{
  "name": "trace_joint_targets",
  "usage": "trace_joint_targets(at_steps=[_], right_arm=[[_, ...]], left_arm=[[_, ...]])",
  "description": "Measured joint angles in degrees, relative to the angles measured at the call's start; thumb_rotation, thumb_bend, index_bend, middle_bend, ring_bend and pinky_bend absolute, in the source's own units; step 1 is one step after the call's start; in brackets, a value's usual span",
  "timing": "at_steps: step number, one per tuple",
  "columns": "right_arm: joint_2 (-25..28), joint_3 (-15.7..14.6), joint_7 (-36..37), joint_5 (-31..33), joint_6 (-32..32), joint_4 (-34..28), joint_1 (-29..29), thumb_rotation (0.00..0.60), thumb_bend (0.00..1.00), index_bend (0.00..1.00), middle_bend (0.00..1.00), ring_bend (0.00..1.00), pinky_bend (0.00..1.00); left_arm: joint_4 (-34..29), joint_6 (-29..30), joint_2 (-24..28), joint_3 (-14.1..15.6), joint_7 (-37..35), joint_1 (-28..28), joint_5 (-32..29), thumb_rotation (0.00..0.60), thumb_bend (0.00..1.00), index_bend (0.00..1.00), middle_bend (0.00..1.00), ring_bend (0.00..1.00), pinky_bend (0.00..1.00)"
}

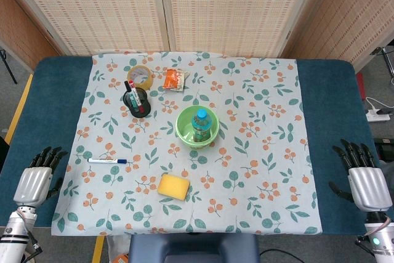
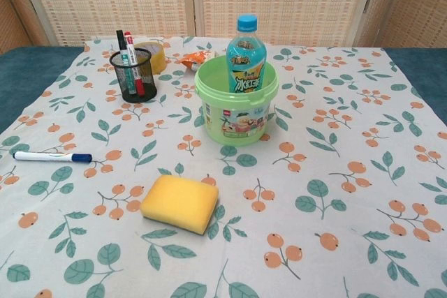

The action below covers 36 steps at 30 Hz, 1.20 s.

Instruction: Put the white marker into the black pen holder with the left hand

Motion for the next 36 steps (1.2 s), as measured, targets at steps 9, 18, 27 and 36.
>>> trace_joint_targets(at_steps=[9, 18, 27, 36], right_arm=[[-0.1, 0.0, -0.2, 0.1, 0.0, 0.0, 0.0, 0.600, 0.13, 0.16, 0.03, 0.07, 0.00], [0.4, 0.2, 1.3, 0.3, 0.4, 0.0, -0.3, 0.600, 0.13, 0.18, 0.03, 0.07, 0.00], [0.7, 0.3, 2.7, 0.2, 0.5, 0.4, -0.3, 0.600, 0.13, 0.19, 0.03, 0.07, 0.00], [0.7, 0.4, 3.4, 0.6, -0.3, 0.9, -0.1, 0.600, 0.13, 0.19, 0.03, 0.07, 0.00]], left_arm=[[0.1, 0.0, -0.1, 0.0, -0.1, 0.0, 0.0, 0.600, 0.39, 0.18, 0.09, 0.03, 0.13], [-4.2, -0.1, -1.4, -0.5, 0.3, -1.3, 1.6, 0.600, 0.40, 0.22, 0.14, 0.03, 0.15], [-8.8, -3.9, -7.7, -1.8, 12.8, -5.9, 1.0, 0.600, 0.39, 0.29, 0.23, 0.07, 0.17], [-4.5, -8.7, -15.8, -5.1, 17.8, -10.9, -6.2, 0.600, 0.39, 0.33, 0.30, 0.11, 0.18]])
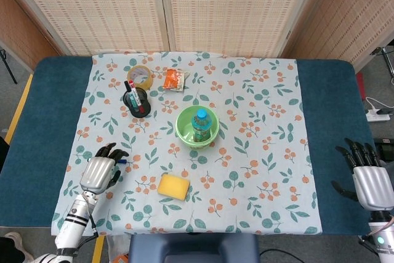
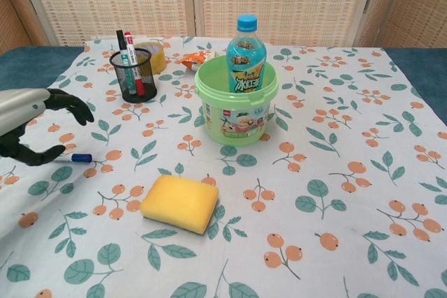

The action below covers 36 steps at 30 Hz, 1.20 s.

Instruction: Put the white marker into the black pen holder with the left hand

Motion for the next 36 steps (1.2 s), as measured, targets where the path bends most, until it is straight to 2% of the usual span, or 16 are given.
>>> trace_joint_targets(at_steps=[6, 17, 24, 36], right_arm=[[0.0, 0.1, 0.1, 0.2, 0.0, 0.1, 0.0, 0.600, 0.13, 0.19, 0.03, 0.07, 0.00], [-0.4, 0.2, -0.4, 1.0, -0.8, 0.6, 0.3, 0.600, 0.13, 0.19, 0.03, 0.07, 0.00], [-0.6, 0.4, -0.8, 1.4, -1.2, 0.7, 0.4, 0.600, 0.13, 0.19, 0.03, 0.07, 0.00], [-0.8, 0.5, -1.1, 1.9, -1.3, 0.9, 0.5, 0.600, 0.13, 0.19, 0.03, 0.07, 0.00]], left_arm=[[4.7, -0.9, -2.5, -1.6, 2.0, -2.1, -3.0, 0.600, 0.39, 0.37, 0.34, 0.13, 0.19], [10.9, -0.4, -4.8, -1.9, 3.2, -2.7, -6.7, 0.600, 0.39, 0.37, 0.35, 0.14, 0.19], [10.7, -1.7, -4.5, -0.6, 3.5, -2.5, -8.4, 0.600, 0.40, 0.32, 0.30, 0.13, 0.17], [12.7, -2.7, -5.6, 0.6, 1.3, -2.3, -9.6, 0.600, 0.40, 0.29, 0.30, 0.13, 0.17]])
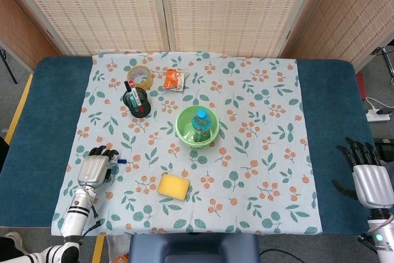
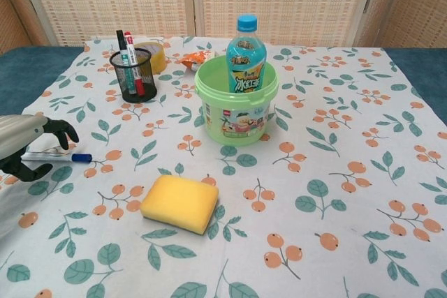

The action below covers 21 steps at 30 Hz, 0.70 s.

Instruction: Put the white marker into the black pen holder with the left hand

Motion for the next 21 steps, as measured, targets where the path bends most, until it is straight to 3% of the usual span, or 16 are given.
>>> trace_joint_targets(at_steps=[11, 21], right_arm=[[-0.2, 0.2, -0.2, 0.6, -0.4, 0.2, 0.1, 0.600, 0.13, 0.19, 0.03, 0.07, 0.00], [-0.2, 0.2, -0.4, 0.6, -0.3, 0.2, 0.1, 0.600, 0.13, 0.19, 0.03, 0.07, 0.00]], left_arm=[[3.0, 0.0, -1.9, -0.4, -0.7, -0.9, 0.1, 0.600, 0.40, 0.37, 0.40, 0.14, 0.17], [4.7, 0.7, -2.8, 0.0, -1.7, -0.7, 0.8, 0.600, 0.40, 0.40, 0.41, 0.14, 0.17]])
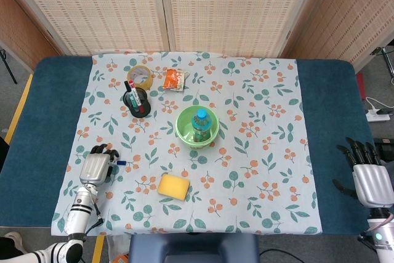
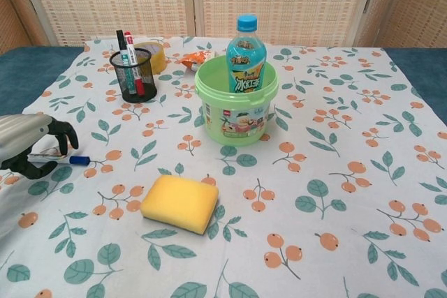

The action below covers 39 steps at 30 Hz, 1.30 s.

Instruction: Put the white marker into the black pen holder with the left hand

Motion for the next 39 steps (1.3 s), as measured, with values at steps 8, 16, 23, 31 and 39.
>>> trace_joint_targets(at_steps=[8, 16, 23, 31, 39], right_arm=[[0.0, 0.1, 0.0, 0.3, 0.0, 0.0, 0.0, 0.600, 0.13, 0.20, 0.03, 0.07, 0.00], [-0.1, 0.2, -0.1, 0.8, -0.5, 0.3, 0.1, 0.600, 0.13, 0.21, 0.03, 0.07, 0.00], [-0.1, 0.3, 0.0, 0.9, -0.3, 0.3, 0.1, 0.600, 0.13, 0.21, 0.03, 0.07, 0.00], [-0.1, 0.4, 0.3, 0.8, 0.0, 0.4, 0.0, 0.600, 0.13, 0.21, 0.03, 0.07, 0.00], [0.0, 0.4, 0.6, 0.8, -0.1, 0.4, 0.0, 0.600, 0.13, 0.21, 0.03, 0.07, 0.00]], left_arm=[[1.2, 0.1, -0.9, 0.1, -0.9, 0.0, 0.5, 0.600, 0.40, 0.44, 0.41, 0.14, 0.18], [3.4, -0.1, -2.2, 0.2, -1.2, -0.1, 0.7, 0.600, 0.40, 0.46, 0.42, 0.15, 0.18], [4.4, 0.1, -2.7, -0.1, -1.1, -0.2, 0.8, 0.600, 0.41, 0.47, 0.46, 0.18, 0.19], [5.0, 0.1, -3.1, -0.3, -0.7, -0.3, 0.7, 0.600, 0.41, 0.49, 0.49, 0.20, 0.20], [5.2, 1.4, -3.4, -0.5, -0.5, -0.1, 1.3, 0.600, 0.41, 0.51, 0.54, 0.23, 0.23]])
